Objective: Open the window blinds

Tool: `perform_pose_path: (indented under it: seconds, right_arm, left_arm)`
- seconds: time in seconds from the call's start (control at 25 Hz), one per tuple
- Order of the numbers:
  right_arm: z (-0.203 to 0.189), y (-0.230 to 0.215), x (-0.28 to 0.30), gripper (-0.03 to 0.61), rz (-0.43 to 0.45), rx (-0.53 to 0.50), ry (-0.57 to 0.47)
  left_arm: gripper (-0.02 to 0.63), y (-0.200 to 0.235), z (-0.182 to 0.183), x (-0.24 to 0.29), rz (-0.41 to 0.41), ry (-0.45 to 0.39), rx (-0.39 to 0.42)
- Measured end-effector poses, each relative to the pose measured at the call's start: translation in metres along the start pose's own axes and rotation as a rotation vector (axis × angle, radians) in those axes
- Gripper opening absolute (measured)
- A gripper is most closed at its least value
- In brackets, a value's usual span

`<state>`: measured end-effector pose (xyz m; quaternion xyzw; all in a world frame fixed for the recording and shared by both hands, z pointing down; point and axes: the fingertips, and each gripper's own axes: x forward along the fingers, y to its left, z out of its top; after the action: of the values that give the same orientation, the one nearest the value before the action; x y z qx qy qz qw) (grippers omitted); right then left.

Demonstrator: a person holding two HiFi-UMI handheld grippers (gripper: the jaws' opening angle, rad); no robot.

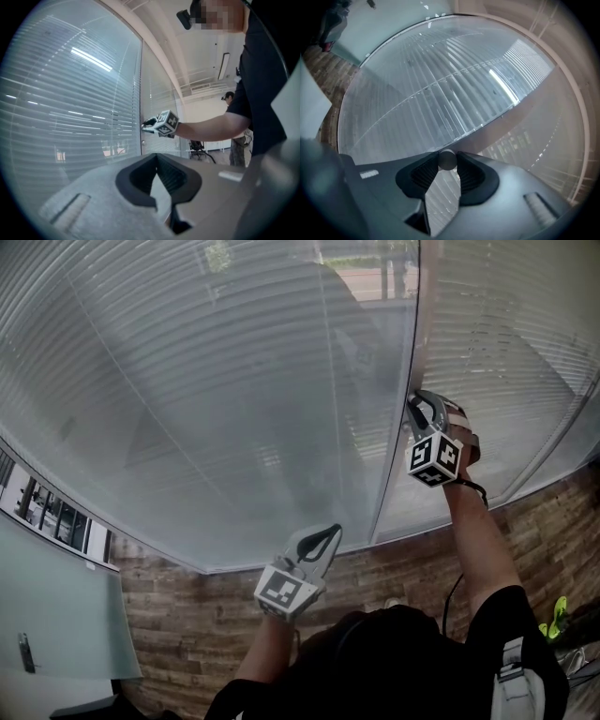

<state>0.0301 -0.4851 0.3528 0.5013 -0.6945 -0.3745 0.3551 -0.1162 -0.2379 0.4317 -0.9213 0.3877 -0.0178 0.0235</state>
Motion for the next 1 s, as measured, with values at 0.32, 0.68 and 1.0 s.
perform_pose_path:
  seconds: [0.32, 0.68, 1.0]
  right_arm:
    - [0.002, -0.007, -0.003, 0.126, -0.006, 0.221, 0.0]
    - [-0.005, -0.008, 0.0, 0.126, 0.013, 0.522, -0.052]
    - [-0.011, -0.008, 0.003, 0.126, 0.05, 0.827, -0.098]
  left_arm:
    - [0.004, 0.004, -0.005, -0.003, 0.007, -0.01, 0.003]
    - [0.003, 0.005, -0.004, -0.005, 0.007, -0.016, 0.02]
    - [0.003, -0.002, 0.002, -0.003, -0.004, 0.019, -0.005]
